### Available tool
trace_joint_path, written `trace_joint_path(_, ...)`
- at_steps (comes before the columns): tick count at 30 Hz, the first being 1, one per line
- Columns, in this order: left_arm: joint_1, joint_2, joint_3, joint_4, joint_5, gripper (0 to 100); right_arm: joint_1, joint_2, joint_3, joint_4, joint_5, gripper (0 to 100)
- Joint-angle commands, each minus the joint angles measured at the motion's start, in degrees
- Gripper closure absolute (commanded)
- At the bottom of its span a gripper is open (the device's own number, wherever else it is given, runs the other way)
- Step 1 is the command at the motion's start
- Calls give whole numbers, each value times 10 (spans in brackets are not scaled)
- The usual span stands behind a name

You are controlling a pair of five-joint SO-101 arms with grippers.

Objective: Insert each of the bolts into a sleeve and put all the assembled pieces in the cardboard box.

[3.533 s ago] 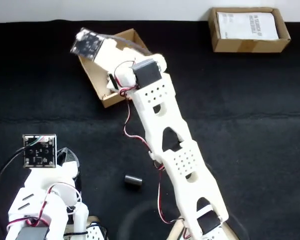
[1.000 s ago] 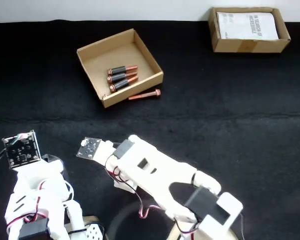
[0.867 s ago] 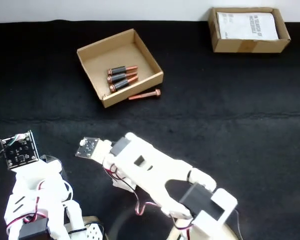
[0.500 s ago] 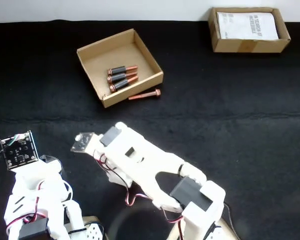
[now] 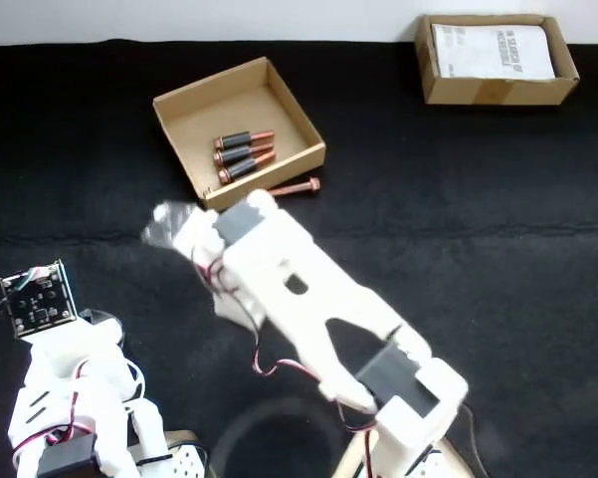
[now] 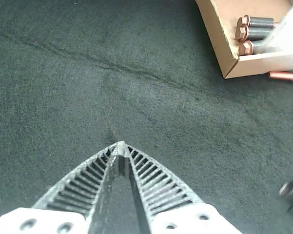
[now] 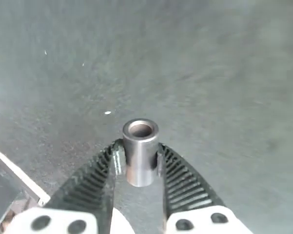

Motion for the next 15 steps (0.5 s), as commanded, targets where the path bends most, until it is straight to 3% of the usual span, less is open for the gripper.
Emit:
trace_joint_path(1, -3, -1, 3, -17, 1, 991, 37, -72, -124, 58, 1, 991)
trace_joint_path(7, -1, 0, 51, -129, 2, 991, 109, -164, -203, 80, -64, 991)
trace_joint_path(15, 75, 72, 80, -230, 3, 991, 175, -331, -201, 80, -113, 991)
